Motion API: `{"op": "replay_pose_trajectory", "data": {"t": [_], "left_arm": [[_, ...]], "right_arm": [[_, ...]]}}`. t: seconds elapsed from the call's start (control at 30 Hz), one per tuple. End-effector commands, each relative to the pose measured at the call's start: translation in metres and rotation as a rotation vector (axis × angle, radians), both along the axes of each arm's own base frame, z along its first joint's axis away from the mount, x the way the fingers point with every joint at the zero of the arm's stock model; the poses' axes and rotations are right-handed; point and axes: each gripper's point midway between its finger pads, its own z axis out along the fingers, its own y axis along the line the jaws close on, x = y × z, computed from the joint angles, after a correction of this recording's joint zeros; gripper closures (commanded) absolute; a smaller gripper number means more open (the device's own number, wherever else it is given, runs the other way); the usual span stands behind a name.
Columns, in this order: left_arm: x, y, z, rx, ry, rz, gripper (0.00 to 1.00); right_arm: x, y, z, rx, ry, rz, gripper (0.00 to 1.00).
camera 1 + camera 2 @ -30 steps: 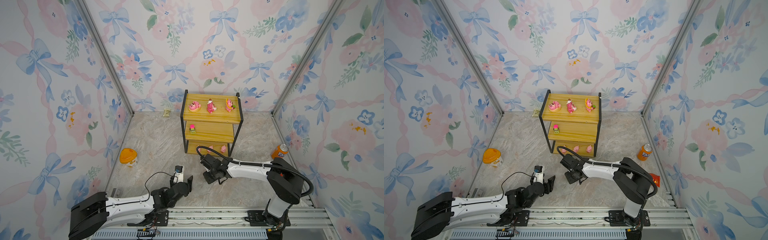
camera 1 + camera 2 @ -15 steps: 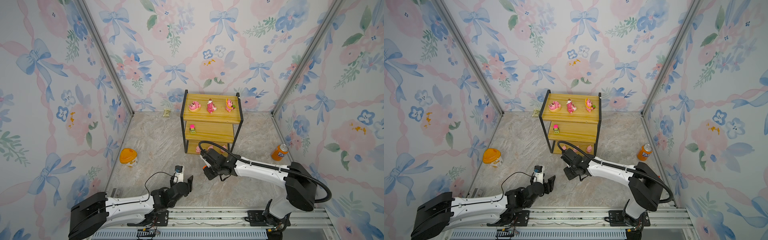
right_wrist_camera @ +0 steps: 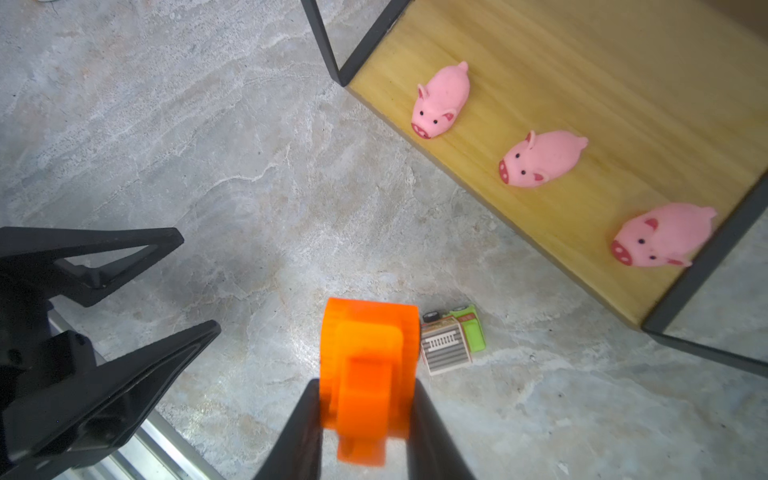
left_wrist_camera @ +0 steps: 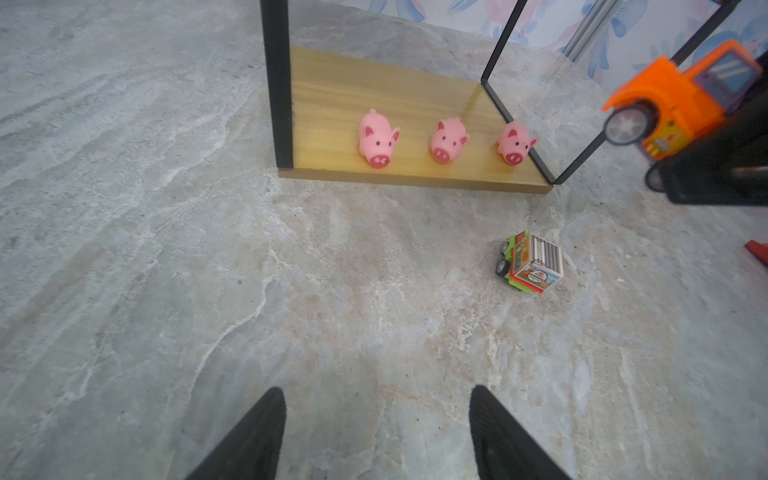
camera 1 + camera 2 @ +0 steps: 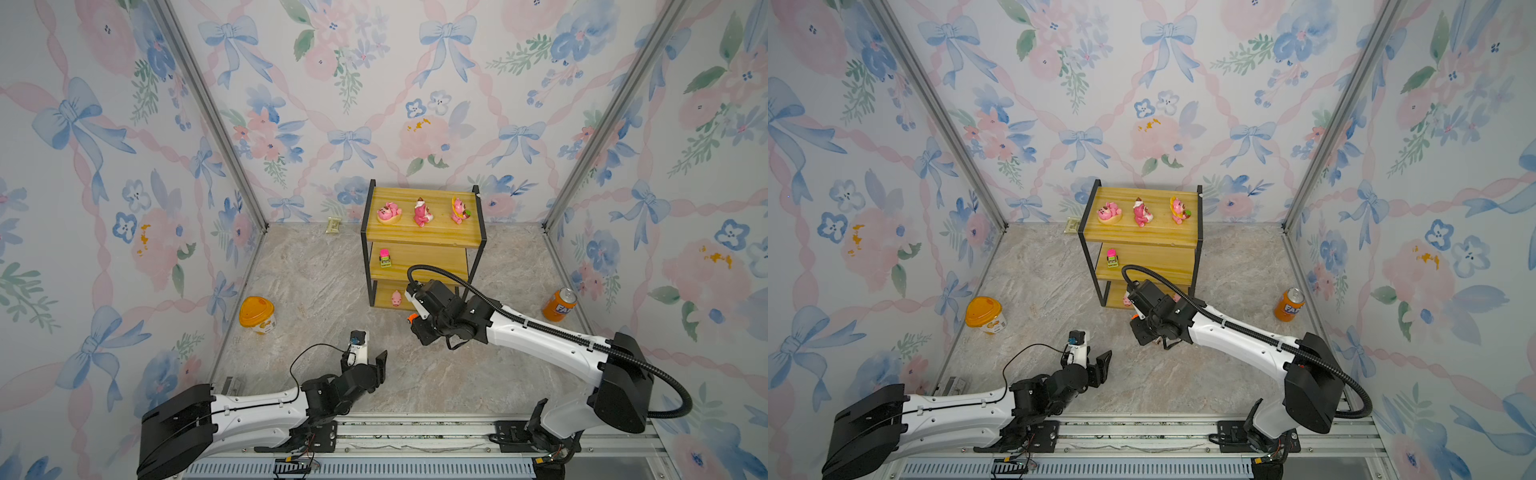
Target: Place and organize the plastic toys onto the shelf
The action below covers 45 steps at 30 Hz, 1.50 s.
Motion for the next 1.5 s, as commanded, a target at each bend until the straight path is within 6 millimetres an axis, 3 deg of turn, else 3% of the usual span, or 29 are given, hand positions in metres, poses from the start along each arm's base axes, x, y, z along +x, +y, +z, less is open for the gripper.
{"op": "replay_pose_trajectory", "data": {"t": [0.0,0.2,0.6,0.7,0.97,1.23,1.47], "left_arm": [[0.001,0.002,0.002,0.002,-0.012,0.004,0.29],[0.001,0.001,0.001,0.007,-0.009,-0.005,0.29],[0.0,0.0,0.002,0.001,-0.01,-0.009,0.29],[0.0,0.001,0.001,0.0,-0.01,-0.004,0.29],[0.0,0.002,0.002,-0.001,-0.012,-0.005,0.29],[-0.001,0.005,-0.001,-0.009,-0.01,-0.001,0.29],[-0.003,0.006,-0.006,-0.003,0.002,0.001,0.29]], "right_arm": [[-0.004,-0.006,-0.007,-0.02,0.026,0.011,0.68],[-0.019,-0.002,-0.041,-0.077,0.057,0.031,0.68],[-0.047,0.034,-0.104,-0.199,0.142,0.119,0.68],[-0.051,0.04,-0.109,-0.216,0.147,0.142,0.65],[-0.052,0.034,-0.107,-0.222,0.139,0.143,0.41],[-0.061,0.022,-0.107,-0.194,0.128,0.142,0.43],[-0.067,0.02,-0.121,-0.131,0.109,0.142,0.44]]}}
